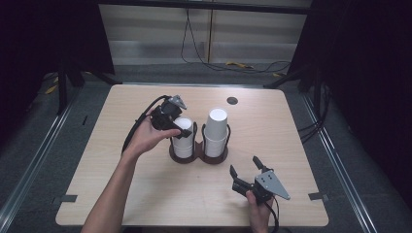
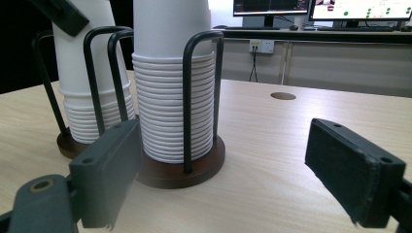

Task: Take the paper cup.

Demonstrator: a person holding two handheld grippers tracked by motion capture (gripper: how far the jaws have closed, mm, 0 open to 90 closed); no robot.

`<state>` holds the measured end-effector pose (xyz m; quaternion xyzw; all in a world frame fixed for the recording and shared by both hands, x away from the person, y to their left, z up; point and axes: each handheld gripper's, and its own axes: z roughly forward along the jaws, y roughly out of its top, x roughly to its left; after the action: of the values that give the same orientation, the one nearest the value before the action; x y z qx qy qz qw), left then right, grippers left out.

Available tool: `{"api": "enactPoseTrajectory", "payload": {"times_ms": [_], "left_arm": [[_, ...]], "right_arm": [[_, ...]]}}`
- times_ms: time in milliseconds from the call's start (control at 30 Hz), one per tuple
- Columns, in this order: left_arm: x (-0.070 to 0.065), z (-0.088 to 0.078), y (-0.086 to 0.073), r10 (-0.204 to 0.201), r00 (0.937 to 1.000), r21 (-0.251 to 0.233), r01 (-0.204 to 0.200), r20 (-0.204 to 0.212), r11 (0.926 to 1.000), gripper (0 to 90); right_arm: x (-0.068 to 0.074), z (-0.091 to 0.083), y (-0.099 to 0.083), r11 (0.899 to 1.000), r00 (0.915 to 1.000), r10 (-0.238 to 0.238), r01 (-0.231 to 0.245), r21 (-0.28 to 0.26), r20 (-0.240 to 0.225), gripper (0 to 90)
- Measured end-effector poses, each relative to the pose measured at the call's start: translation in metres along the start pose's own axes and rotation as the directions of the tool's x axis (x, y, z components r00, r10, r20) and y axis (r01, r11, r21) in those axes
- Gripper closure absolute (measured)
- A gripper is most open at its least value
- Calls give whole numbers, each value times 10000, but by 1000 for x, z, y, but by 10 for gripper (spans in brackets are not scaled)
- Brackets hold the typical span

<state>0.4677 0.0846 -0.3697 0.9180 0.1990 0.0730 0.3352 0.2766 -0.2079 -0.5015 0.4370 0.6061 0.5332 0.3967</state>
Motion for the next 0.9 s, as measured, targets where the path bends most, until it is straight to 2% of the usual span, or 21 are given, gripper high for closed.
{"api": "enactPoseTrajectory", "payload": {"times_ms": [267, 333, 467, 633, 767, 900], "left_arm": [[-1, -7, 1, -56, 10000, -211, 55, -22, 9998, 334], [0, -10, 1, -252, 9997, -346, 250, -28, 9991, 336], [0, -13, 1, -134, 9999, -342, 134, 11, 9993, 338], [0, -17, 1, -262, 9996, -533, 259, -49, 9982, 342], [0, -22, 2, -265, 9996, -816, 266, 17, 9963, 343], [-2, -28, 3, -174, 9998, -1013, 162, -108, 9947, 343]], "right_arm": [[0, 0, 0, 10000, 10000, 0, 0, 10, -5, 134], [0, 0, 0, 10000, 10000, 7, -7, 31, -30, 134], [0, 0, 0, 10000, 10000, 17, -17, 35, -38, 134], [0, 0, 0, 10000, 10000, 18, -17, 49, -32, 134], [0, 0, 0, 10000, 10000, 23, -23, 51, -29, 134], [0, 0, 0, 10000, 10000, 24, -24, 51, -24, 134]]}}
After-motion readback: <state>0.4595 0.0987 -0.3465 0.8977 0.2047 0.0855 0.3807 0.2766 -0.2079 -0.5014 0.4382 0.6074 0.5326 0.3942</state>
